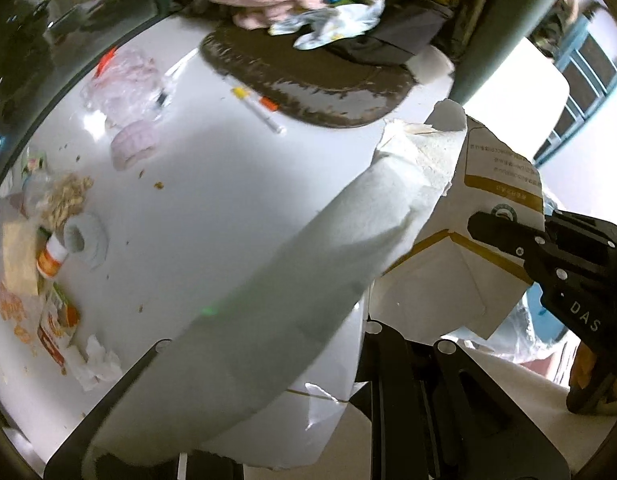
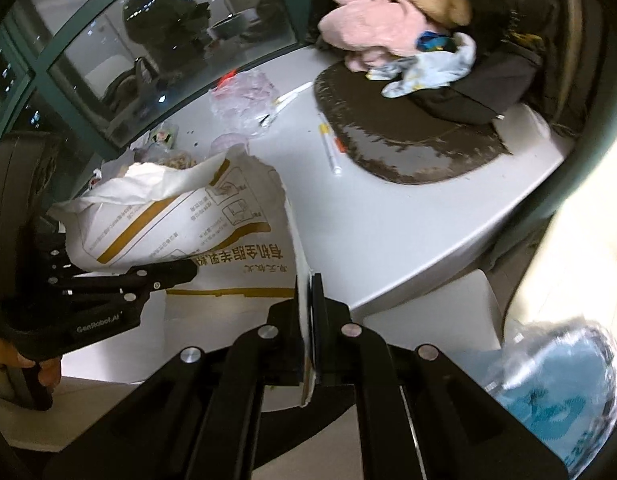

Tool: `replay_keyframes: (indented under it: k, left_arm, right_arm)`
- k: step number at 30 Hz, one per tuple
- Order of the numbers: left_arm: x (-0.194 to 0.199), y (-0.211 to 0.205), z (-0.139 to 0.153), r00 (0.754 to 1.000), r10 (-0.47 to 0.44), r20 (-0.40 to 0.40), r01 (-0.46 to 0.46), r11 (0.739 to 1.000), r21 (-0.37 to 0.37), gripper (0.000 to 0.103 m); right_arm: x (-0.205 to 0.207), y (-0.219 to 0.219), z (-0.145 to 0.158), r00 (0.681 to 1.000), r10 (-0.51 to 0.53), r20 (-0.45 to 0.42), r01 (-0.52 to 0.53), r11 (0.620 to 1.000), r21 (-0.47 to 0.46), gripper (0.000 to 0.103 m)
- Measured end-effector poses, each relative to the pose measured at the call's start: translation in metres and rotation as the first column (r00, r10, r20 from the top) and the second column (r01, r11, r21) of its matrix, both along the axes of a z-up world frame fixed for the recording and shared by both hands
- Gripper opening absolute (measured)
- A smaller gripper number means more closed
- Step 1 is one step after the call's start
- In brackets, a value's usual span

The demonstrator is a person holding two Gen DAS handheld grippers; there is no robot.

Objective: Collect trash
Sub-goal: 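Carry the paper bag with the right gripper over to the blue-lined bin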

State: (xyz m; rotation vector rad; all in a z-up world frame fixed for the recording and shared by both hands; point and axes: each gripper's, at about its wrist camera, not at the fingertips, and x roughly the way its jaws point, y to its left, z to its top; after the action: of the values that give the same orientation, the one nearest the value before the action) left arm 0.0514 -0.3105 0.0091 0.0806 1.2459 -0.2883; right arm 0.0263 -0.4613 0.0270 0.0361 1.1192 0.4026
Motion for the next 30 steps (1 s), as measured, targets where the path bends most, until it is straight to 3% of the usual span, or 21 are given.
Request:
replay_keyframes:
  k: [4,9,15,18,25,30]
  left_arm:
    - [0.001,-0.025,0.016,0.996,-0.092,0.018,0.092,0.996,0.000,0.019]
    - [0.002,-0.060,0.030,0.965,-0.257,0.050,0.257,0.966,0.002,0.019]
    - [0.004,-0.091,0.048,0.904,-0.422,0.075,0.423,0.906,-0.007,0.019]
    - [0.004,-0.103,0.052,0.879,-0.471,0.078,0.474,0.880,-0.029,0.019]
    - [-0.007,-0.150,0.062,0.796,-0.593,0.122,0.602,0.797,-0.047,0.019]
    - [-0.020,-0.193,0.060,0.755,-0.646,0.114,0.653,0.755,-0.052,0.019]
  right_arm:
    - [-0.014,-0.022,0.016,0.995,-0.093,0.022,0.093,0.996,0.012,0.006]
    - [-0.031,-0.048,0.031,0.966,-0.255,0.044,0.254,0.967,0.020,0.006]
    - [-0.052,-0.062,0.046,0.907,-0.413,0.078,0.414,0.910,0.009,0.006]
    - [-0.064,-0.067,0.053,0.872,-0.478,0.104,0.481,0.877,-0.009,0.006]
    - [-0.088,-0.095,0.067,0.782,-0.604,0.152,0.612,0.791,-0.009,0.006]
    - [-0.113,-0.131,0.066,0.730,-0.667,0.152,0.676,0.737,-0.014,0.006]
